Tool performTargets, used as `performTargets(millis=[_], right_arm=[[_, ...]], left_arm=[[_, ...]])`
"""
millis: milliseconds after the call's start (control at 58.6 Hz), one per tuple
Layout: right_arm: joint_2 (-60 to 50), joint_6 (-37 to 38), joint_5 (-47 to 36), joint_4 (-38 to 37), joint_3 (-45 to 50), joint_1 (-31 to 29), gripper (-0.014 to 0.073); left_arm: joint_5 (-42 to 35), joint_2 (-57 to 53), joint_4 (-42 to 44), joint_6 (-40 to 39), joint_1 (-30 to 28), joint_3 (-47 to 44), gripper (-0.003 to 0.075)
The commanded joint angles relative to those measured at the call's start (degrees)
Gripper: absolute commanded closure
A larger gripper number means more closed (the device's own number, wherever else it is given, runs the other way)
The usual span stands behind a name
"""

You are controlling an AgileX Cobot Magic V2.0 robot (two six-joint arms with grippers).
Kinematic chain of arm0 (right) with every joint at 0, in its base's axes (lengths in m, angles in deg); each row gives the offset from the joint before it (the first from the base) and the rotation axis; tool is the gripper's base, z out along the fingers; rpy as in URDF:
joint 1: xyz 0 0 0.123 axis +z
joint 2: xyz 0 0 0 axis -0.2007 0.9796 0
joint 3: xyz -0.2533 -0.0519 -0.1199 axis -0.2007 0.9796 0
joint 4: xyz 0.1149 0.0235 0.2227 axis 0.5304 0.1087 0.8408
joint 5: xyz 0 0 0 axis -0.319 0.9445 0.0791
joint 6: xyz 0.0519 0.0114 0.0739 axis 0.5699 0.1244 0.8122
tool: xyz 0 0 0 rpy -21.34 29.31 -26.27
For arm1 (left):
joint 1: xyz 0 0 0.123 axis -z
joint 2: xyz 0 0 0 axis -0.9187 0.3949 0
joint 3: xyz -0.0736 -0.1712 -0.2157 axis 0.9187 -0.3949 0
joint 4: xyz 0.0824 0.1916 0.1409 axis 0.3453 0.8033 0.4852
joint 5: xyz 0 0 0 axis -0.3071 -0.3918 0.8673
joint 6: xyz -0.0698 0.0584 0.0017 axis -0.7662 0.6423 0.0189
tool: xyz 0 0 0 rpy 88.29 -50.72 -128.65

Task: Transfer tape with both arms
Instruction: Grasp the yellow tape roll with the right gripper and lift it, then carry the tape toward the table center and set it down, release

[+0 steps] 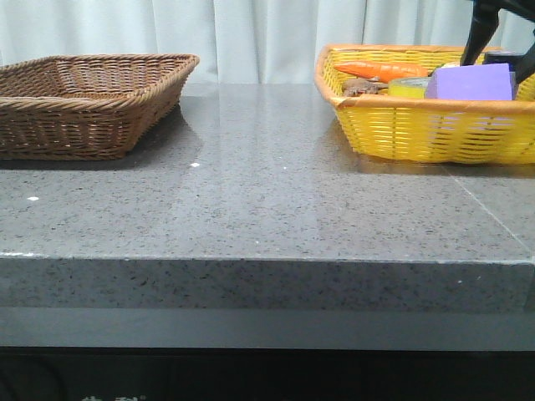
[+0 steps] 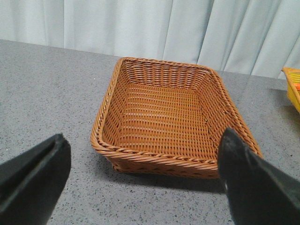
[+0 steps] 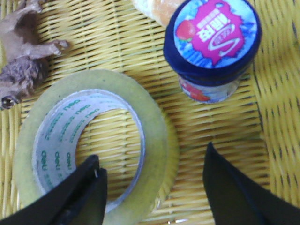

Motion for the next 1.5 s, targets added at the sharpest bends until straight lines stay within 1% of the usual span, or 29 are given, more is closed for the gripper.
performTargets(millis=[0, 324, 392, 443, 494, 546, 648, 699, 750, 955, 1279, 1398, 1483], right_arm=[[-1.81, 0.36, -4.06, -0.35, -2.05, -0.18, 0.0129], [0.11, 2.34, -6.63, -0.35, -2.11, -0.18, 0.0130], [0.46, 2.34, -6.16, -0.35, -2.11, -0.18, 0.0154], [0.61, 2.34, -5.78, -0.35, -2.11, -0.23, 0.0190], [0.83, 2.34, -5.59, -0.35, -2.11, -0.23, 0.0251], [0.99, 2.34, -5.46, -0.35, -2.11, -0.18, 0.0339], [1.03, 2.29, -5.44, -0.35, -2.11, -0.18, 0.0485], [0.92, 2.29, -5.50, -0.35, -2.15, -0.18, 0.0545], [0.86, 2.29, -5.50, -0.35, -2.38, -0.18, 0.0580], [-1.19, 2.29, -5.60, -0.41, -3.93, -0.18, 0.0578], [-10.86, 2.04, -9.27, -1.10, -4.05, -0.12, 0.0578], [-14.24, -1.11, -8.93, -1.10, -4.05, 0.99, 0.0578], [-16.56, -4.27, -8.47, -1.10, -4.00, 3.58, 0.0578]], left_arm=[[-4.30, 0.66, 0.00, -0.42, -0.17, 1.58, 0.0102], [-4.30, 0.66, 0.00, -0.42, -0.17, 1.58, 0.0103], [-4.30, 0.66, 0.00, -0.42, -0.17, 1.58, 0.0102], [-4.30, 0.66, 0.00, -0.42, -0.17, 1.58, 0.0102], [-4.30, 0.66, 0.00, -0.42, -0.17, 1.58, 0.0102], [-4.30, 0.66, 0.00, -0.42, -0.17, 1.58, 0.0103], [-4.30, 0.66, 0.00, -0.42, -0.17, 1.58, 0.0102], [-4.30, 0.66, 0.00, -0.42, -0.17, 1.58, 0.0102], [-4.30, 0.66, 0.00, -0.42, -0.17, 1.58, 0.0102], [-4.30, 0.66, 0.00, -0.42, -0.17, 1.58, 0.0102], [-4.30, 0.66, 0.00, -0.42, -0.17, 1.58, 0.0102], [-4.30, 0.66, 0.00, -0.42, -0.17, 1.58, 0.0102], [-4.30, 0.66, 0.00, -0.42, -0.17, 1.58, 0.0102]])
